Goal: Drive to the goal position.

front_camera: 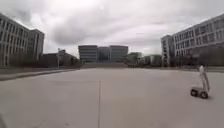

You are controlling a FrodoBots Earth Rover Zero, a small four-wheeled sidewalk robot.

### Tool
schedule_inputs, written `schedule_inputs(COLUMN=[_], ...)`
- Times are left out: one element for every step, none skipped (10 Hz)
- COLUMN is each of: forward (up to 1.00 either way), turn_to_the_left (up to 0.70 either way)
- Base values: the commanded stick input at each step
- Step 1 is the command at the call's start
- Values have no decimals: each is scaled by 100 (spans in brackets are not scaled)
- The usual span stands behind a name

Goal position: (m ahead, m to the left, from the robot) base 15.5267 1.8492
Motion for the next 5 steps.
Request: schedule_inputs(forward=[100,100,100,100,100], turn_to_the_left=[0,0,0,0,0])
